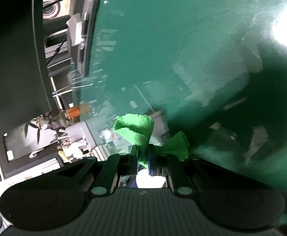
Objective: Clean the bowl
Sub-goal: 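Hold the white bowl with the left gripper while the right gripper rubs the green cloth along its rim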
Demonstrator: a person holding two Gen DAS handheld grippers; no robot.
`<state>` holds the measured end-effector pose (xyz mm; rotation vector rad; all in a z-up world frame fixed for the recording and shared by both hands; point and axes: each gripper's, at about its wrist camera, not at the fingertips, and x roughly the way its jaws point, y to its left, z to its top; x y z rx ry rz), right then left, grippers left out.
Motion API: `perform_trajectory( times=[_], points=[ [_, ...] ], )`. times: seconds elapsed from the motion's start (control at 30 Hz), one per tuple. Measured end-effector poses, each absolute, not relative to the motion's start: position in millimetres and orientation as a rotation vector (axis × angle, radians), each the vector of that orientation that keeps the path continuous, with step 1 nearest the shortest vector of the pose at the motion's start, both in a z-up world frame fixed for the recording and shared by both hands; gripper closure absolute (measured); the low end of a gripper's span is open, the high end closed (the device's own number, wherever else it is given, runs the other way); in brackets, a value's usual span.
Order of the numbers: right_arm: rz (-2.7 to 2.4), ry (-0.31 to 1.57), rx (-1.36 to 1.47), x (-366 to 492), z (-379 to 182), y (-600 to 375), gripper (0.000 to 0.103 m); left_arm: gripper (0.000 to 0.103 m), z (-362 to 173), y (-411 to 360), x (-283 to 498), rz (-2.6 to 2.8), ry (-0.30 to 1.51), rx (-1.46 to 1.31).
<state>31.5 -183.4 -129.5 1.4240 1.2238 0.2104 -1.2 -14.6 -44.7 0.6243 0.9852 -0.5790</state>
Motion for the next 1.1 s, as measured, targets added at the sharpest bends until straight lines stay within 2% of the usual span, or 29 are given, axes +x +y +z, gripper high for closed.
perform_trajectory(
  times=[0.07,0.27,0.33,0.4,0.8,0.97,1.1],
  points=[
    [0.206,1.225,1.42,24,-128,-192,0.093,0.069,-39,-10,0,-0.549,0.996,0.571],
    [0.146,1.246,1.493,-11,-134,-221,0.092,0.069,-21,7,-11,-0.5,1.03,0.436],
    [0.143,1.225,1.539,-22,-137,-225,0.092,0.076,-25,7,-15,-0.49,1.036,0.471],
    [0.15,1.228,1.546,-26,-138,-223,0.092,0.089,-29,7,-18,-0.478,1.034,0.503],
    [0.234,1.227,1.513,11,-136,-181,0.092,0.086,-35,3,-16,-0.515,1.0,0.56],
    [0.24,1.201,1.498,-3,-130,-191,0.094,0.079,-39,-1,-16,-0.538,0.992,0.57],
    [0.18,1.208,1.511,-31,-132,-210,0.092,0.079,-40,0,-18,-0.551,0.976,0.577]
  ],
)
